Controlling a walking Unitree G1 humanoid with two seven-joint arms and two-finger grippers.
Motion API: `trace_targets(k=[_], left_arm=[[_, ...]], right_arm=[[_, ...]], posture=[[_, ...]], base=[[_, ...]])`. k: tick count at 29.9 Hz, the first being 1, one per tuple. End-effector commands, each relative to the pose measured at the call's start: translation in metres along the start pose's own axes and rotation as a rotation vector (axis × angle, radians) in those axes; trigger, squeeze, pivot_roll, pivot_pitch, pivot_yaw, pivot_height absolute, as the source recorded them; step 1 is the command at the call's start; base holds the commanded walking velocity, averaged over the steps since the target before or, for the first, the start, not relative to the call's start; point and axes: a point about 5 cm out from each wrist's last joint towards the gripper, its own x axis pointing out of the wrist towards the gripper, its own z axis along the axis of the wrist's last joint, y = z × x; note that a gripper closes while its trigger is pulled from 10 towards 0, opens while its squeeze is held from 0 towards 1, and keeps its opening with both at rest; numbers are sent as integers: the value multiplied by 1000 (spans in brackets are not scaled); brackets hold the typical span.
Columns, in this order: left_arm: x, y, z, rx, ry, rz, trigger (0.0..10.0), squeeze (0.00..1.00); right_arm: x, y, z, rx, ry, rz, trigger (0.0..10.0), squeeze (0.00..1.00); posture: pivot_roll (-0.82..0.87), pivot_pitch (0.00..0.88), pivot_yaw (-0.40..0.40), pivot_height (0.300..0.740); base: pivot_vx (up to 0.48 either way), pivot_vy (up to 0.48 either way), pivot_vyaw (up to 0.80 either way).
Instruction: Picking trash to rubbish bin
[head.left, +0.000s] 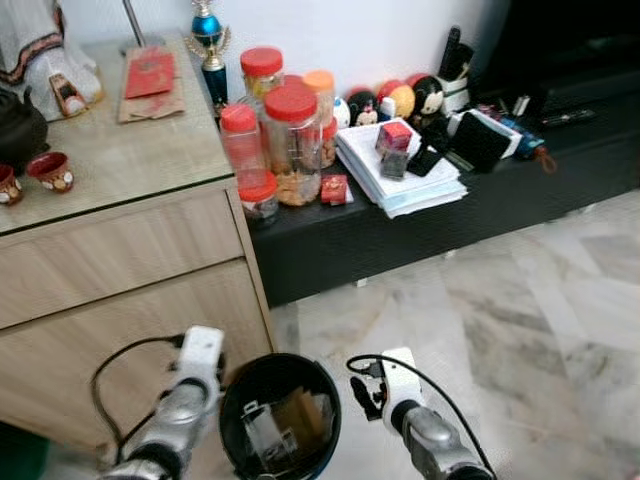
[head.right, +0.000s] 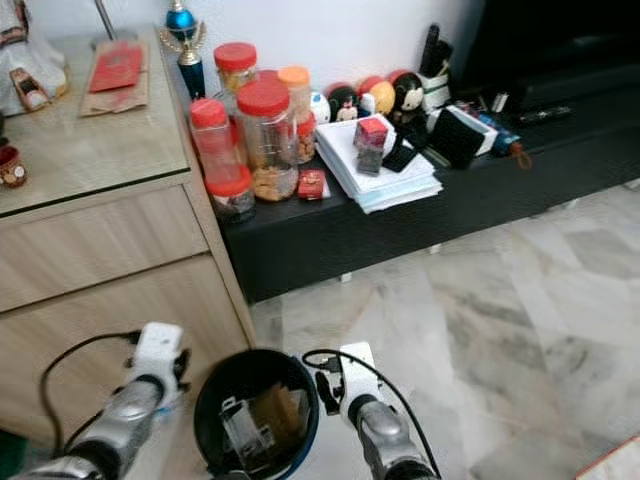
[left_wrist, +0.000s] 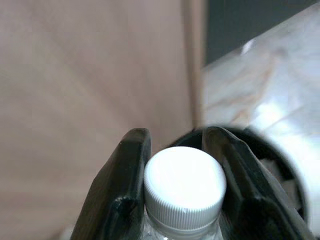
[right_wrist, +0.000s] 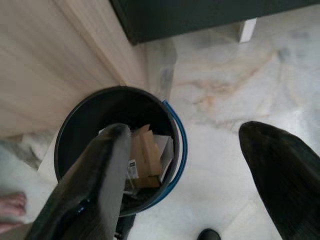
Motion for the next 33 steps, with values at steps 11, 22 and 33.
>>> trace_targets(k=[11,22,33], left_arm=[[11,-20,53,110,-237,-100,10000,0],[12,-16,68,150,-320,-106,10000,1000],[2,6,11,98,-73,-2,10000,0]], right_arm=[[11,26,47,60,-152,257,10000,0],[11,33,56,53,-190,320,10000,0],[8,22,36,69,-138,218,10000,0]], posture=[[94,123,-9,740],[103,128,-13,740],[106,121,-1,740]], base=[[0,0,0],[0,0,0],[0,0,0]])
